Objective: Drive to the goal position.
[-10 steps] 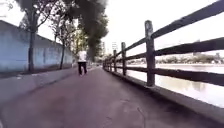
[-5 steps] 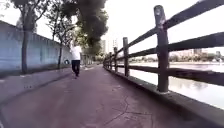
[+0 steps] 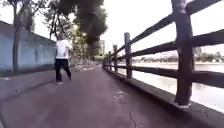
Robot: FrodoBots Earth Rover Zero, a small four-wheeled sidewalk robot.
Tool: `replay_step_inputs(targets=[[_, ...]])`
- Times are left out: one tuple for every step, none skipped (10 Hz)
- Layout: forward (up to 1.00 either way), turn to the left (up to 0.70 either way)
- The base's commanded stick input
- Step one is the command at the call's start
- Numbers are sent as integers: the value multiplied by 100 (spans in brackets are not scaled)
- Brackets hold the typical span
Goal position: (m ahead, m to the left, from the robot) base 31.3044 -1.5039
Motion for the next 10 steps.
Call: replay_step_inputs(targets=[[100, 31], [100, 41], [100, 41], [100, 41], [100, 41], [100, 41], [100, 17], [100, 1], [100, 1], [100, 1]])
